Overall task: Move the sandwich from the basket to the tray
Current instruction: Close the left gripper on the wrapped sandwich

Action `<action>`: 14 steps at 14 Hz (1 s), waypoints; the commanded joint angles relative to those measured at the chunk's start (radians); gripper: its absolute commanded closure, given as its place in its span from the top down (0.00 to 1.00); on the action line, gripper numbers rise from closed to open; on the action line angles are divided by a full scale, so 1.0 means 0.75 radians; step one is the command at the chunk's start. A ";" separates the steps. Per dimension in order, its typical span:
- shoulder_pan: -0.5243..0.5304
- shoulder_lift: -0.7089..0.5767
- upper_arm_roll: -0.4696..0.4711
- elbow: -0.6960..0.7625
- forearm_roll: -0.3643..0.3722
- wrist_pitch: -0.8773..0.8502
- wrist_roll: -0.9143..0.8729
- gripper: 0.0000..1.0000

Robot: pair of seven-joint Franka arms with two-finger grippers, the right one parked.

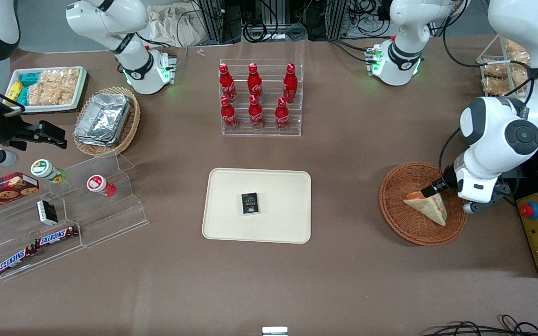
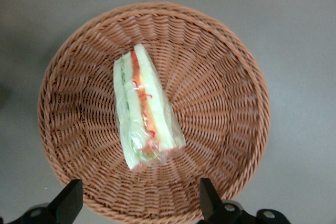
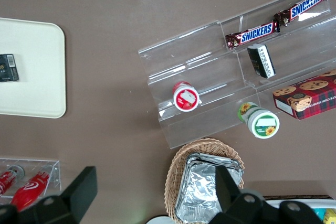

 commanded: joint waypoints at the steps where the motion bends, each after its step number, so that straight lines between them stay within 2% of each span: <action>1: 0.002 0.014 -0.003 -0.027 0.023 0.073 -0.144 1.00; 6: 0.010 0.104 0.016 -0.031 0.021 0.183 -0.223 1.00; 14: 0.010 0.227 0.034 -0.016 0.023 0.206 -0.228 1.00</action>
